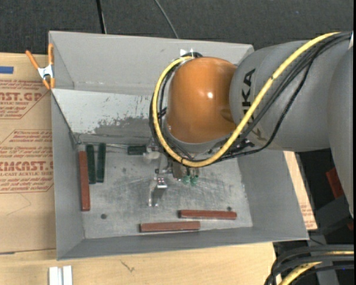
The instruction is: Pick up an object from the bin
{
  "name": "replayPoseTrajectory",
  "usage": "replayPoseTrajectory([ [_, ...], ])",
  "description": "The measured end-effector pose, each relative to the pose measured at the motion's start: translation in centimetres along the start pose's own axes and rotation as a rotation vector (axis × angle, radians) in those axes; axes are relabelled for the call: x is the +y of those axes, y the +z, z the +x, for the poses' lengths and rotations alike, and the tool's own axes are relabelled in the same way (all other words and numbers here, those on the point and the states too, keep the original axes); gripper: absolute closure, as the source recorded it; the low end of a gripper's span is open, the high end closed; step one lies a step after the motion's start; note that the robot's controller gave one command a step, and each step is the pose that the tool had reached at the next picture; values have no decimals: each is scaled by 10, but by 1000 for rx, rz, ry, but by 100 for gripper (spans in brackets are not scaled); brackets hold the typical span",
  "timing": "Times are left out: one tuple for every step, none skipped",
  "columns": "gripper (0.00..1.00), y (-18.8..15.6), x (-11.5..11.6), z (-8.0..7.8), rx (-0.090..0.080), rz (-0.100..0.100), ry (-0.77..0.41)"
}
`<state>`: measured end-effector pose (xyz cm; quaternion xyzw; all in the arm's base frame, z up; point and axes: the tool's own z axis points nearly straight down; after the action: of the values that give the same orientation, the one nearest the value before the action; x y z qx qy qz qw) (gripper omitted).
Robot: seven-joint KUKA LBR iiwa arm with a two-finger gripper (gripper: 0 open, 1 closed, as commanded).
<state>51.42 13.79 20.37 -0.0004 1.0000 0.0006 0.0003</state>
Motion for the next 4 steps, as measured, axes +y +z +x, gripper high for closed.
replayPoseTrajectory([
  [0,38,-47,-11,-2,0,-135],
  [0,64,-51,22,0,1,25],
  [0,50,-104,-52,0,1,-90],
  [0,110,-111,1,-2,0,-146],
])
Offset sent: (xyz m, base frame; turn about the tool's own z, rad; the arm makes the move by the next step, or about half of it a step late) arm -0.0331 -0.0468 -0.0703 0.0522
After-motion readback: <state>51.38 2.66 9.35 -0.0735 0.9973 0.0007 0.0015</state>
